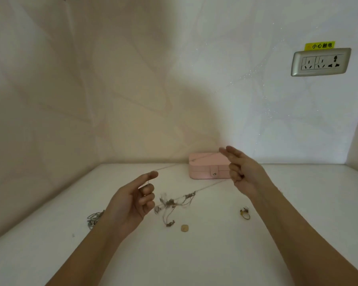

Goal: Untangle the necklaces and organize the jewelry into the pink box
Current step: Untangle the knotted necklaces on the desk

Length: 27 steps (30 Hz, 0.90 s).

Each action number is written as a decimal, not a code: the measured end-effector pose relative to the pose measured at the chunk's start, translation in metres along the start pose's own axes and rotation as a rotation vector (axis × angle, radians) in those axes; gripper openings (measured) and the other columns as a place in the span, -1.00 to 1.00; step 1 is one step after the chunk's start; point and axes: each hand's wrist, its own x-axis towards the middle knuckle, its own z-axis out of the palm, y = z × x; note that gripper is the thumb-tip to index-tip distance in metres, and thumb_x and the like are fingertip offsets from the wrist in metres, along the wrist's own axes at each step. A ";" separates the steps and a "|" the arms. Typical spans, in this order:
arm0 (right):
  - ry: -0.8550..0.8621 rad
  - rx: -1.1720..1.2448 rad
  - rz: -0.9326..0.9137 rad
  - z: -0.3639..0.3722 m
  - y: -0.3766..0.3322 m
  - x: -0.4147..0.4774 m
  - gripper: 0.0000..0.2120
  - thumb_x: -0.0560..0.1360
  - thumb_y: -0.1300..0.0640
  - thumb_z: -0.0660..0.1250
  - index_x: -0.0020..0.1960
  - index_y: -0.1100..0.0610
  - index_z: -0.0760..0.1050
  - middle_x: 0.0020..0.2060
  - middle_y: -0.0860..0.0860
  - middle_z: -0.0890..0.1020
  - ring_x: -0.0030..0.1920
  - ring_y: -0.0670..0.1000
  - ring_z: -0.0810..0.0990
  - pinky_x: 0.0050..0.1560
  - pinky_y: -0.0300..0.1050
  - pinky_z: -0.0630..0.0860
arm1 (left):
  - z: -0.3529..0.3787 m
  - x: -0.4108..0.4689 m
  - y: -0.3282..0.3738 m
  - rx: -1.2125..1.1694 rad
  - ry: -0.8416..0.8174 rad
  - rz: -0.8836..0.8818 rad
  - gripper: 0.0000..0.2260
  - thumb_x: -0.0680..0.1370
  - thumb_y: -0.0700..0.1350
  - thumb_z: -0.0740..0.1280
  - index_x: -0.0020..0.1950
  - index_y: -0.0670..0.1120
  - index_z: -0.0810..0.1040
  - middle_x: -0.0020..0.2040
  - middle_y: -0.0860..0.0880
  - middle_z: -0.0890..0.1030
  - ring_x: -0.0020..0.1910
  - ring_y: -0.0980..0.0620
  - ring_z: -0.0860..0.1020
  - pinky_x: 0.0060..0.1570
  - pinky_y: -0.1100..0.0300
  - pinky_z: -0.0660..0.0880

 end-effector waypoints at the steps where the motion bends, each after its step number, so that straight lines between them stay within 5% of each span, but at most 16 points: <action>1: 0.005 -0.026 0.056 0.000 0.006 0.002 -0.77 0.59 0.39 0.10 0.01 0.17 0.48 -0.08 0.02 0.66 -0.65 -0.17 0.12 -0.67 -0.36 0.07 | -0.001 0.000 0.000 0.026 0.001 -0.008 -0.86 0.43 -0.15 0.28 -0.05 -0.14 0.54 -0.44 0.02 0.30 -0.60 0.16 0.23 -0.64 0.37 0.25; 6: -0.004 -0.087 0.280 -0.005 0.025 0.007 -0.76 0.60 0.41 0.08 0.04 0.20 0.48 -0.01 0.05 0.63 -0.67 -0.17 0.12 -0.70 -0.37 0.09 | -0.009 0.004 0.002 -0.014 0.017 -0.049 -0.84 0.38 -0.18 0.32 -0.06 -0.12 0.58 -0.44 0.03 0.31 -0.60 0.18 0.19 -0.66 0.40 0.11; 10: -0.065 -0.156 0.194 0.001 0.036 0.010 -0.73 0.57 0.44 0.11 0.14 0.21 0.47 0.09 0.07 0.63 -0.58 -0.17 0.25 -0.58 -0.40 0.30 | -0.018 0.009 0.001 0.018 0.044 -0.085 -0.79 0.54 -0.20 0.23 0.13 -0.11 0.57 -0.41 0.02 0.38 -0.58 0.18 0.22 -0.66 0.40 0.16; 14: -0.224 -0.358 0.058 0.009 0.051 0.012 -0.61 0.56 0.41 0.17 0.34 0.13 0.40 0.30 0.00 0.50 -0.04 -0.06 0.56 0.02 -0.19 0.54 | -0.030 0.018 -0.006 0.221 0.213 -0.016 -0.79 0.62 -0.26 0.16 0.14 -0.15 0.56 -0.36 -0.02 0.45 -0.53 0.14 0.34 -0.60 0.36 0.34; 16: -0.328 -0.544 -0.009 0.012 0.058 0.013 -0.53 0.57 0.38 0.18 0.43 0.08 0.31 0.35 -0.06 0.41 0.28 -0.02 0.46 0.25 -0.14 0.42 | -0.034 0.021 -0.008 0.370 0.330 0.031 -0.78 0.62 -0.31 0.14 0.11 -0.19 0.56 -0.31 -0.07 0.48 -0.44 0.07 0.41 -0.52 0.30 0.45; 18: -0.404 -0.871 -0.089 0.015 0.067 0.012 -0.52 0.59 0.33 0.18 0.47 0.04 0.25 0.38 -0.05 0.38 0.39 -0.04 0.35 0.31 -0.19 0.28 | -0.039 0.024 -0.010 0.446 0.438 0.035 -0.79 0.60 -0.35 0.14 0.10 -0.22 0.54 -0.26 -0.12 0.52 -0.37 0.00 0.47 -0.44 0.23 0.52; 22: -0.324 -1.414 -0.226 0.019 0.079 0.011 -0.59 0.60 0.15 0.21 0.43 0.02 0.29 0.32 0.07 0.35 0.10 -0.05 0.41 0.14 -0.29 0.26 | -0.052 0.029 -0.019 1.189 0.552 0.249 -0.76 0.56 -0.29 0.23 0.22 -0.14 0.48 0.03 -0.07 0.56 -0.08 -0.03 0.54 -0.12 0.18 0.43; 25: -0.196 -1.484 -0.343 0.031 0.073 -0.001 -0.70 0.54 0.14 0.32 0.25 0.08 0.44 0.18 0.04 0.36 -0.07 -0.04 0.44 0.05 -0.30 0.33 | -0.046 0.029 -0.025 1.403 0.369 0.435 -0.74 0.55 -0.32 0.23 0.13 -0.05 0.56 0.05 0.05 0.55 0.03 0.09 0.51 -0.07 0.40 0.34; 27: -0.387 -1.394 -0.379 0.041 0.069 -0.016 -0.87 0.48 0.16 0.40 0.03 0.08 0.56 0.02 0.01 0.52 -0.11 -0.04 0.53 -0.04 -0.29 0.43 | -0.040 0.029 -0.027 1.447 0.147 0.455 -0.66 0.54 -0.38 0.16 0.04 -0.03 0.62 -0.06 0.14 0.59 -0.05 0.22 0.53 -0.13 0.54 0.33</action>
